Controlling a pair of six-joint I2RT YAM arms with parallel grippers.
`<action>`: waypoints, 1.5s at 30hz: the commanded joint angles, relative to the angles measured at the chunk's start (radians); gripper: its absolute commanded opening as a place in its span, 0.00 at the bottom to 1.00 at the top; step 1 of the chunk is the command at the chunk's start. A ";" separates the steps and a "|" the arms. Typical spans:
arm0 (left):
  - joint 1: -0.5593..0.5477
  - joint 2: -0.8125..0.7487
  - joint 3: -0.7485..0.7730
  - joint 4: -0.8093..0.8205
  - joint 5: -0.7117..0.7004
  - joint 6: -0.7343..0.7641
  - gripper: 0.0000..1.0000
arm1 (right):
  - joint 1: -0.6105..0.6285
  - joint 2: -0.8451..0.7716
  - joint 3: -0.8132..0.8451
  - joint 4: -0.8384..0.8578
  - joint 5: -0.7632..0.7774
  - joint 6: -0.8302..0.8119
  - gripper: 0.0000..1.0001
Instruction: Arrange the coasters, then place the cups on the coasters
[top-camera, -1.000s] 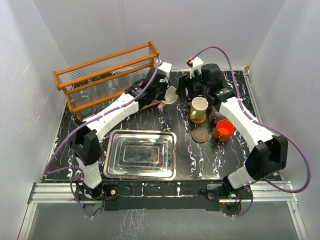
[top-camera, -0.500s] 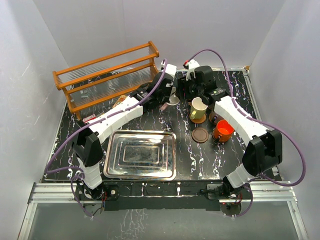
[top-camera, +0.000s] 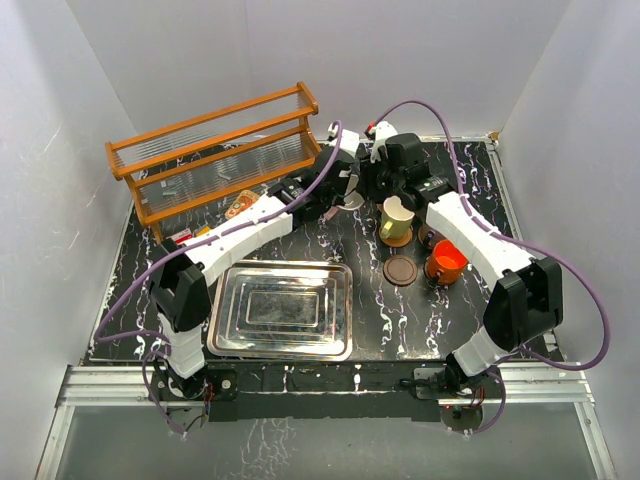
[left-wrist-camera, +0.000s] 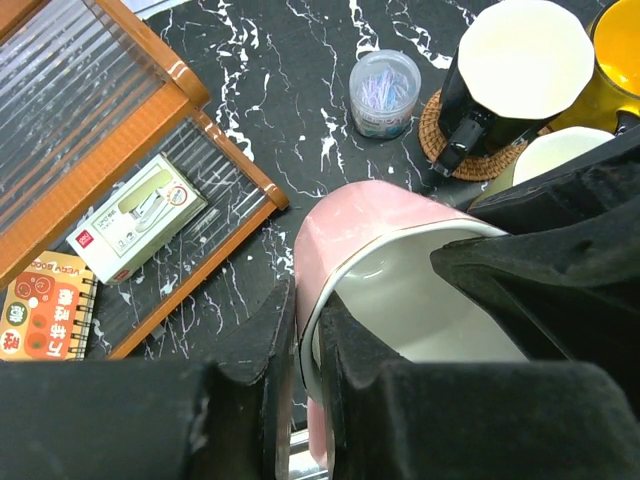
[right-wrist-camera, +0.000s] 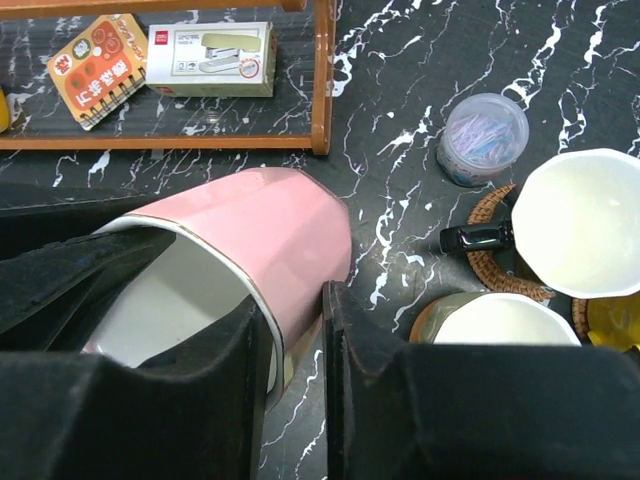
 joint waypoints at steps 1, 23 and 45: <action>-0.006 -0.032 0.051 0.067 -0.048 0.015 0.07 | -0.011 -0.001 0.026 0.048 0.062 0.007 0.16; -0.005 -0.114 0.000 0.032 0.108 0.194 0.84 | -0.044 -0.114 -0.082 0.055 -0.073 -0.013 0.00; 0.027 -0.129 -0.023 0.073 0.024 0.310 0.99 | -0.070 -0.391 -0.366 -0.208 0.114 -0.239 0.00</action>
